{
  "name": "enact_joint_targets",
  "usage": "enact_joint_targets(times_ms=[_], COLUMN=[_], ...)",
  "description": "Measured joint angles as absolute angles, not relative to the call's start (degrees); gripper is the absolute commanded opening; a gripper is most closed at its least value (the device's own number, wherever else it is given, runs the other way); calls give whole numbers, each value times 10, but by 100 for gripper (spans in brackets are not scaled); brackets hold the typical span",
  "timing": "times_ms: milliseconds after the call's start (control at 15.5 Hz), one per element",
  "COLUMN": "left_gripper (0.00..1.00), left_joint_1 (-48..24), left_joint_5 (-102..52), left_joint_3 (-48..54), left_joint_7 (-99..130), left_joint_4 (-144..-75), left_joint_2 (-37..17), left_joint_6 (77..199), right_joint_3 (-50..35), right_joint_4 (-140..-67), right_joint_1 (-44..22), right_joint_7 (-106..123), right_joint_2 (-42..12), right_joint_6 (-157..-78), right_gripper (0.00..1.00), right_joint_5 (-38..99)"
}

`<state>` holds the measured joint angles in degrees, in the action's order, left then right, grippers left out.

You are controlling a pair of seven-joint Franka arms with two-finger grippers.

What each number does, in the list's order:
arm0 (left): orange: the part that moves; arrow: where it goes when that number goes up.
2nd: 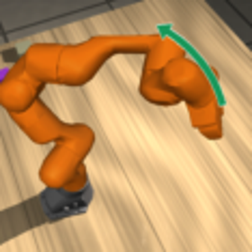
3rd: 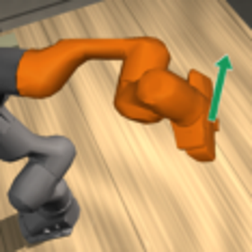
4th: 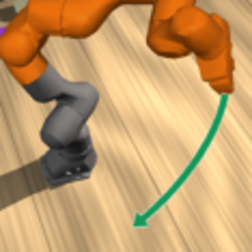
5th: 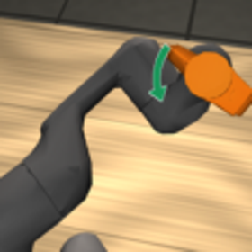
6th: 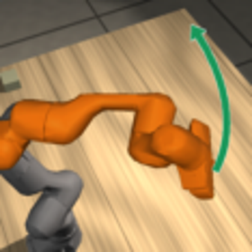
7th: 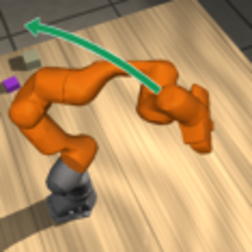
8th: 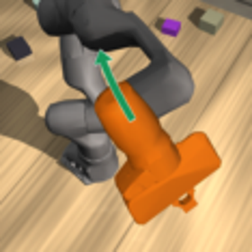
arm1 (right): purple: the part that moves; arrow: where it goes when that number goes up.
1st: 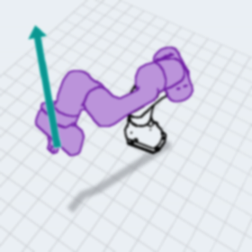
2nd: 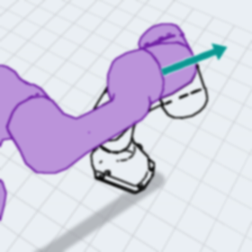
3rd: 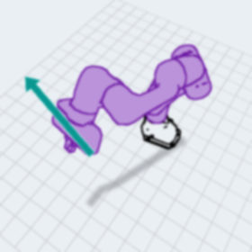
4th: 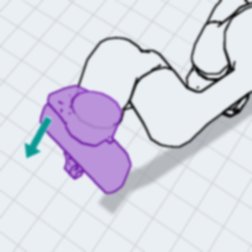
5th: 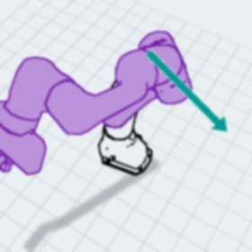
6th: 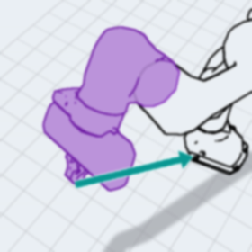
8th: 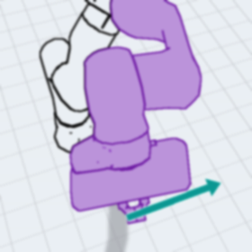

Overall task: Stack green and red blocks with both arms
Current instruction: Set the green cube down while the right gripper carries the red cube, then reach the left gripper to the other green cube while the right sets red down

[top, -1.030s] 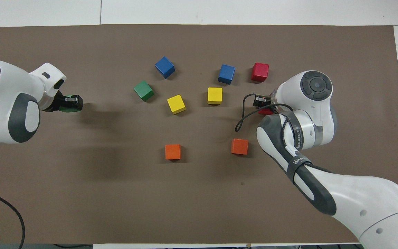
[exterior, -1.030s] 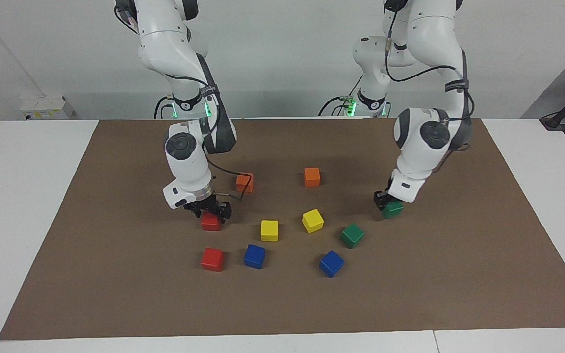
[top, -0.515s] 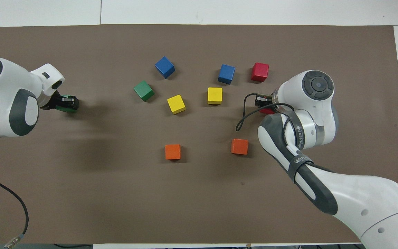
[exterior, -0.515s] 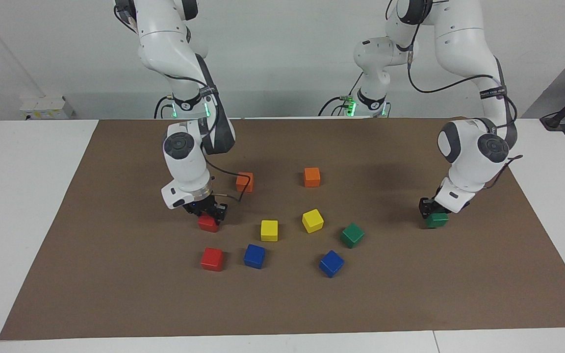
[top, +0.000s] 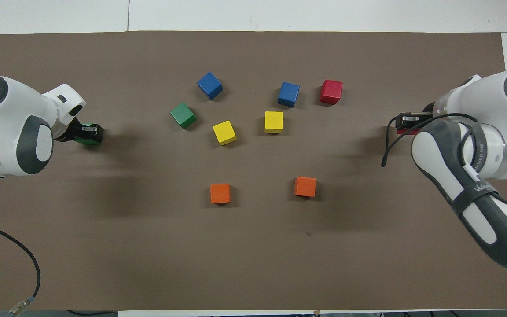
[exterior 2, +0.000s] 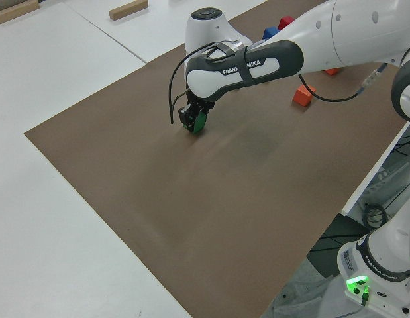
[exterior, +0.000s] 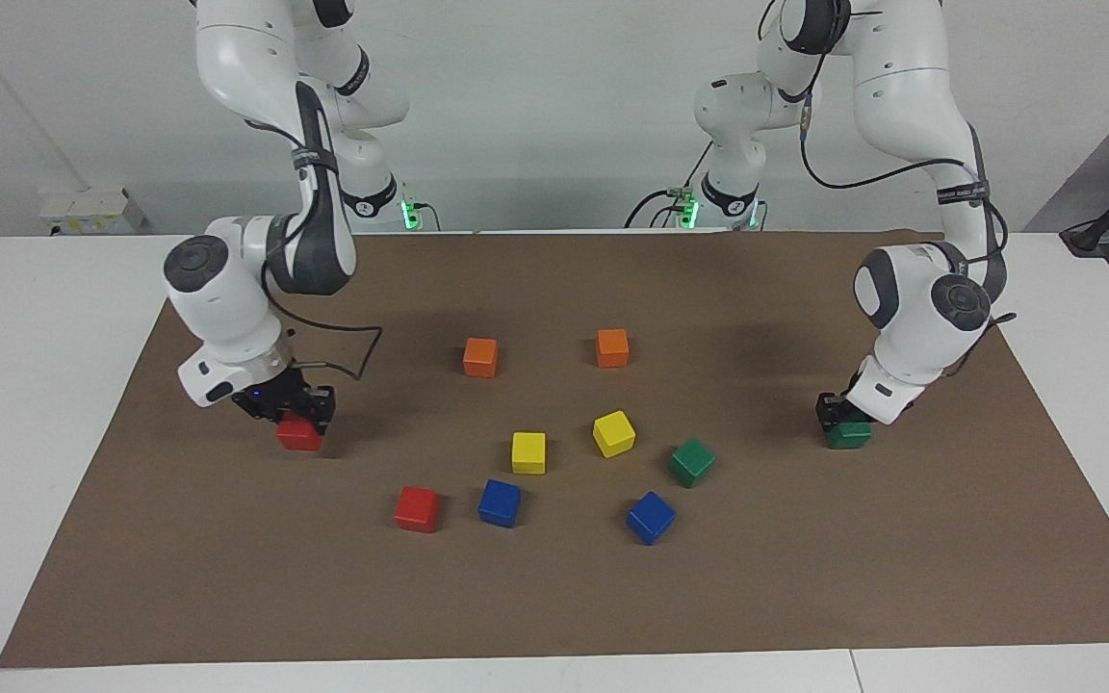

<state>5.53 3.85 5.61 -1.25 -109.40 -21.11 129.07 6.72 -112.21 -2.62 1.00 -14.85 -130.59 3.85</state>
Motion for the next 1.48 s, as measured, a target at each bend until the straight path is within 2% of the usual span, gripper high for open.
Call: enact_joint_targets(times_ms=[257,450,644,708,772,1094,1480], left_gripper=[100,100,100,100,100,100,100], left_joint_1=[59,45,-26,-54,-79,-138,-152], left_joint_5=[37,-1,-10,-10,-10,19,52], left_joint_3=[56,64,68,68,68,67,67], left_joint_7=[-12,39,240,312,374,519,528], left_joint_4=[-1082,-1008,-942,-926,-907,-845,-884], left_joint_2=[-212,-212,-221,-230,-242,-309,-322], left_joint_6=[1287,1208,1168,1168,1165,1171,1248], right_joint_3=[67,65,63,63,63,62,62], right_joint_4=[-1130,-1130,-1130,-1130,-1130,-1122,-985], right_joint_1=[-5,-6,-9,-10,-10,-16,-36], right_joint_7=[17,9,8,8,6,5,-12], right_joint_2=[-166,-197,-203,-204,-205,-204,-183], right_joint_6=[-1329,-1354,-1377,-1382,-1384,-1371,-1176], right_gripper=[0,0,0,43,99,100,100], right_joint_5=[39,39,39,39,39,39,11])
